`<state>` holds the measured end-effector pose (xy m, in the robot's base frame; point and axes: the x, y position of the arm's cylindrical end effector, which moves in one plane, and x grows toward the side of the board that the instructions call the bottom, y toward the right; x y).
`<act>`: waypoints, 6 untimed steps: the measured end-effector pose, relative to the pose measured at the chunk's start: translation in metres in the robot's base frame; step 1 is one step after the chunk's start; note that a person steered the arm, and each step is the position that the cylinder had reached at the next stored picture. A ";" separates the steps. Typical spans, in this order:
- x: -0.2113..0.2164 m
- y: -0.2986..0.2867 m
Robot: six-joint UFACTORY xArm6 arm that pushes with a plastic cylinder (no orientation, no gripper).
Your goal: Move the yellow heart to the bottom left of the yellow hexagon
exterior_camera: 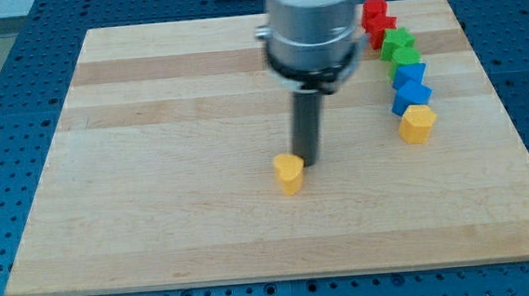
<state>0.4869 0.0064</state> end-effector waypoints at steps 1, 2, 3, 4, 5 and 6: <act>0.000 -0.084; 0.007 -0.143; 0.033 -0.113; 0.037 -0.019; 0.033 0.063; 0.036 0.087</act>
<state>0.5229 0.0934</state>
